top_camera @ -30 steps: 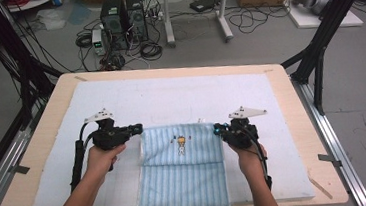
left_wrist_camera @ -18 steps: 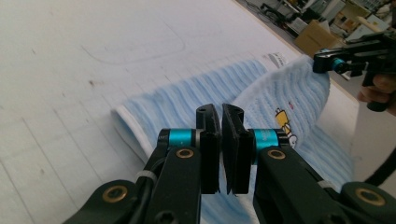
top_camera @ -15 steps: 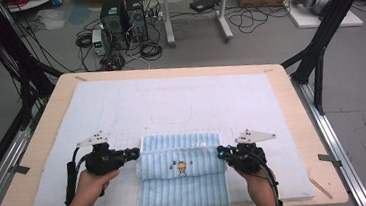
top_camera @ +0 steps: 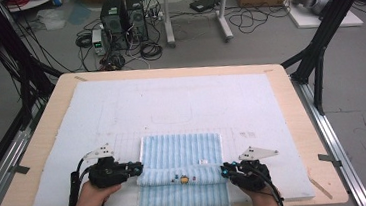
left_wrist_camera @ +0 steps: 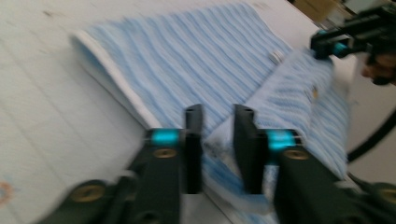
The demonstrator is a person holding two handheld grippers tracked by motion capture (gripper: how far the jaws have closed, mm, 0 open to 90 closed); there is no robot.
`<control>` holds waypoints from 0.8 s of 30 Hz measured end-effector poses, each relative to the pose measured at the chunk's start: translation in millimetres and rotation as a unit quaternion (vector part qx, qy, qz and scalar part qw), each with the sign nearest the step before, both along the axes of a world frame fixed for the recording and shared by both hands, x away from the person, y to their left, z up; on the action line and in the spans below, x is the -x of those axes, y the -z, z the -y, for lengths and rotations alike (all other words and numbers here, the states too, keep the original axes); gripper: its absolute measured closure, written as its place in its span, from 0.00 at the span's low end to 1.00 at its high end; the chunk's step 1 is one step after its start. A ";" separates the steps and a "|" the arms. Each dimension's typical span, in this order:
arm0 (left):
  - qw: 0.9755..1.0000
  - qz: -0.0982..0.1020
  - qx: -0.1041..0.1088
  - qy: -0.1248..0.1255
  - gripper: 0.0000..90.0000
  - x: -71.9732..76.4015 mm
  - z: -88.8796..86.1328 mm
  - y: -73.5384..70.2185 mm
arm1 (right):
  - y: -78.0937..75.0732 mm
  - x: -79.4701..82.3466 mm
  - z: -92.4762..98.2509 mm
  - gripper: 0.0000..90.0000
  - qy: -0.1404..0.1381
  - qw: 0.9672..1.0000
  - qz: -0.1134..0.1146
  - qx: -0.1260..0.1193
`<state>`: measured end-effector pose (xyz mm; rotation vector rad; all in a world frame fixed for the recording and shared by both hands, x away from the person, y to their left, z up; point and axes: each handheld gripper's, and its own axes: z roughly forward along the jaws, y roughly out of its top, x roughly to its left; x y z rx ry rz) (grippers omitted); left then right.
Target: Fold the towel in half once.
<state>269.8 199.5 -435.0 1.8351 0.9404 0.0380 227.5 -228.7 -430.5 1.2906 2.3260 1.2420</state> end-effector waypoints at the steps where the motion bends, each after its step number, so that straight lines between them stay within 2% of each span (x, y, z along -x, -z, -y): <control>1: 1.000 0.005 0.004 -0.007 0.66 -3.6 -1.1 -0.9 | -1.5 -2.5 1.8 0.70 0.007 1.000 0.001 -0.007; 4: 0.999 0.015 0.017 -0.034 0.56 -15.7 -3.0 -3.5 | -7.4 -11.7 2.7 0.65 0.025 0.999 0.018 0.009; 8: 0.997 0.028 0.021 -0.065 0.52 -37.3 -4.9 -8.1 | -13.6 -32.2 4.0 0.63 0.050 0.998 0.029 0.017; 9: 0.997 0.033 0.019 -0.070 0.52 -43.0 -4.5 -9.2 | -14.8 -40.3 3.3 0.62 0.059 0.998 0.032 0.019; 11: 0.996 0.036 -0.005 -0.082 0.50 -55.1 -1.1 -11.0 | -15.1 -54.1 0.9 0.62 0.061 0.997 0.031 0.029; 12: 0.996 0.030 0.001 -0.089 0.48 -60.6 0.7 -10.3 | -14.5 -60.9 -1.0 0.62 0.062 0.997 0.030 0.035; 13: 0.996 0.018 -0.001 -0.088 0.48 -66.2 2.9 -9.8 | -13.7 -67.2 -3.5 0.62 0.064 0.997 0.027 0.037; 15: 0.996 0.009 -0.009 -0.088 0.47 -72.1 9.4 -7.0 | -11.3 -78.1 -8.8 0.65 0.062 0.997 0.021 0.047; 17: 0.997 0.001 -0.025 -0.078 0.47 -74.1 13.9 -2.3 | -8.2 -83.9 -12.6 0.70 0.058 0.997 0.007 0.042; 20: 0.996 -0.008 -0.051 -0.067 0.48 -72.8 17.1 1.8 | -3.9 -83.1 -16.7 0.73 0.052 0.997 0.000 0.051; 22: 0.997 -0.006 -0.049 -0.064 0.54 -71.3 16.7 2.2 | -1.8 -79.0 -16.9 0.73 0.046 0.998 0.004 0.050; 24: 0.997 -0.004 -0.056 -0.059 0.59 -69.7 18.3 3.1 | 0.1 -75.6 -16.3 0.71 0.046 0.997 0.006 0.054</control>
